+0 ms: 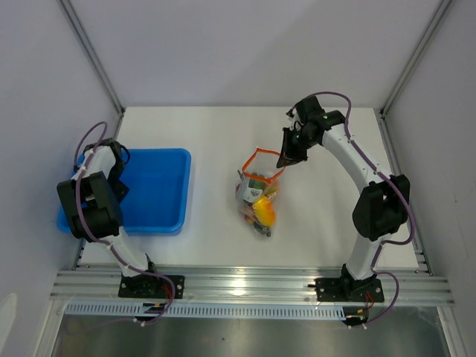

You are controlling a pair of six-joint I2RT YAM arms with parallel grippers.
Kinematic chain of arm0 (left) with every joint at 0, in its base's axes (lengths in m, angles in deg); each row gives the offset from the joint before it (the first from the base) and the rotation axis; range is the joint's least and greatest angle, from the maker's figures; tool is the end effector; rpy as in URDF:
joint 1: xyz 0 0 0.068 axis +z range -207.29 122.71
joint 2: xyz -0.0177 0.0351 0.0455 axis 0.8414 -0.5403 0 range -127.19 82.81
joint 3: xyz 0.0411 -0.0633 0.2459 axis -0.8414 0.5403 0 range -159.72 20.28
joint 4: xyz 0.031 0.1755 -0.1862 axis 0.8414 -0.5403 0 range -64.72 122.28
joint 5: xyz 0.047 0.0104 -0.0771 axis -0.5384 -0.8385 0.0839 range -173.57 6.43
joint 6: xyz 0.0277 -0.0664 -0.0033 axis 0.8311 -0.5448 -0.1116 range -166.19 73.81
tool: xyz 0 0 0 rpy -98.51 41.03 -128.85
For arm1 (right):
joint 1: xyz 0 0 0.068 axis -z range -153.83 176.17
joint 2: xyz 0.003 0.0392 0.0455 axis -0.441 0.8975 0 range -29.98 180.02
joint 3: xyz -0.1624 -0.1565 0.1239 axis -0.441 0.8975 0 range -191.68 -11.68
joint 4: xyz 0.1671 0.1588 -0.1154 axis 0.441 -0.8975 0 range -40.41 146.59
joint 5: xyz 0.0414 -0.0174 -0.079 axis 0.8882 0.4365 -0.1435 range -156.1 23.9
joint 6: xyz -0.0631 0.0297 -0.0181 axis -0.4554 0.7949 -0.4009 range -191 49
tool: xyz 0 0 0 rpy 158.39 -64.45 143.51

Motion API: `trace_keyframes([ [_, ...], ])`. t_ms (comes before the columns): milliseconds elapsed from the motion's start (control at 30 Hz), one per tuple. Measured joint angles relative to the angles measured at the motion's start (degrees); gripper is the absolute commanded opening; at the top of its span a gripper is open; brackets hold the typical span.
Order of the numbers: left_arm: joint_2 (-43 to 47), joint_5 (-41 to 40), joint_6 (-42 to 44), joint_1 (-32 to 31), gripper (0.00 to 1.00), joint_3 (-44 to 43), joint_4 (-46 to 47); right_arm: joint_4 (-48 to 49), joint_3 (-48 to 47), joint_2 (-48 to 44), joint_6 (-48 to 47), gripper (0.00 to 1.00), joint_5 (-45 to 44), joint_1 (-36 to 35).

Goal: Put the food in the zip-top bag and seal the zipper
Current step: Pick up the fake vegetable from the bin.

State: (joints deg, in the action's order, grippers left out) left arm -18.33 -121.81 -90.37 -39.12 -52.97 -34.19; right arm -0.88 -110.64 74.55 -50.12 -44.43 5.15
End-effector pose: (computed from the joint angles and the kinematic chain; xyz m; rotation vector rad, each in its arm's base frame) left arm 0.2733 0.1285 0.1766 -1.4662 2.4969 1.0030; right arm 0.3530 0.1592 0.2746 -0.1293 2.7461 0.7264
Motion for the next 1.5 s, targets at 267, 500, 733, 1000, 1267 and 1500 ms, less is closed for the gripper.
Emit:
trace_keyframes([
  [267, -0.20, -0.63, 11.15, 2.05, 0.92, 5.79, 10.23, -0.07, 0.00, 0.00, -0.04, 0.00, -0.02, 0.20],
  [500, -3.43, -0.72, 19.10, 3.28, 0.89, 6.91, 17.97, -0.11, 0.00, 0.00, -0.04, 0.00, -0.02, 0.92],
  [733, -3.89, 0.61, 24.28, 5.57, 0.67, 7.10, 22.60, -0.17, 0.00, 0.00, -0.07, 0.00, 0.02, 1.55],
  [1000, -5.35, 2.62, 26.69, 5.60, 0.25, 7.28, 24.52, -0.13, 0.33, 0.00, -0.04, 0.00, 0.04, 1.90],
  [1267, -4.85, 3.65, 26.64, 4.83, 0.04, 7.39, 23.93, 0.04, 0.61, -0.13, 0.00, 0.00, 0.22, 1.92],
  [1500, -3.63, 9.01, 22.34, -0.57, 0.01, 5.22, 19.12, 0.46, 0.61, -0.35, 0.07, 0.00, 0.63, 1.88],
])
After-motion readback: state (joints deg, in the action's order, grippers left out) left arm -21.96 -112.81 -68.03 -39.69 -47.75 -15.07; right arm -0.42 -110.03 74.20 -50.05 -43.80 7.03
